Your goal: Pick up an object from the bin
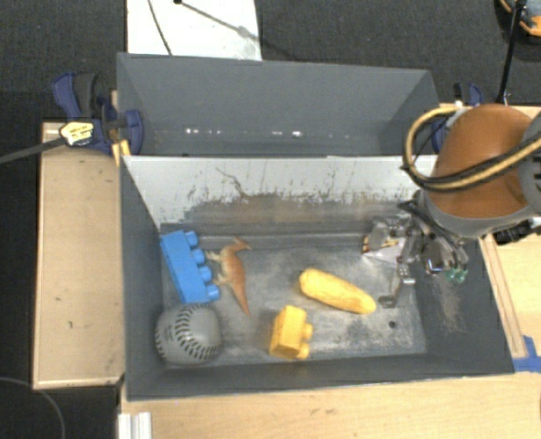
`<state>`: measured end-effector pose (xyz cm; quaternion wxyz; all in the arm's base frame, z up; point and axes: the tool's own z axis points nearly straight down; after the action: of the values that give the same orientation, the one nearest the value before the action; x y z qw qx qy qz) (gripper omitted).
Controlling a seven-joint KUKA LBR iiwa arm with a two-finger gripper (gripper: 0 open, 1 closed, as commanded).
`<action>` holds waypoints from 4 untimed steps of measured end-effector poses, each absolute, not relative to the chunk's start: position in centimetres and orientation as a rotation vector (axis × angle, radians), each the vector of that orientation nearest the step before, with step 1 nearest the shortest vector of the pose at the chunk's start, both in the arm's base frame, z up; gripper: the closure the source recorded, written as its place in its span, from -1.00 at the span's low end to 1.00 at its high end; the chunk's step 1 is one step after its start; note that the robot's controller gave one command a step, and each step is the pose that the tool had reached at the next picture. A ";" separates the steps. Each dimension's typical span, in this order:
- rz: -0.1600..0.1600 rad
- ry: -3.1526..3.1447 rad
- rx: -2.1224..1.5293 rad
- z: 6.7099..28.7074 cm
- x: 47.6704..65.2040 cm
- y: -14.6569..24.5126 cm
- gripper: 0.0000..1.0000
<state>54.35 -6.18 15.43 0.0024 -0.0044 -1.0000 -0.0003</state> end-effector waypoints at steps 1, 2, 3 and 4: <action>0.000 -3.145 -0.011 15.9 54.5 -6.2 -1.00; 0.001 -3.150 -0.129 13.6 54.2 -5.1 -1.00; -0.002 -3.106 -0.477 9.9 53.7 -4.2 -1.00; 0.000 -3.124 -0.338 8.1 53.7 -1.0 -1.00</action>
Offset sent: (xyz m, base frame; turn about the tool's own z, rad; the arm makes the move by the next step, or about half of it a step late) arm -0.0165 0.0421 -0.0843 0.2442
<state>53.72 -1.02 8.14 -0.0003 -0.1077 -0.9942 0.0000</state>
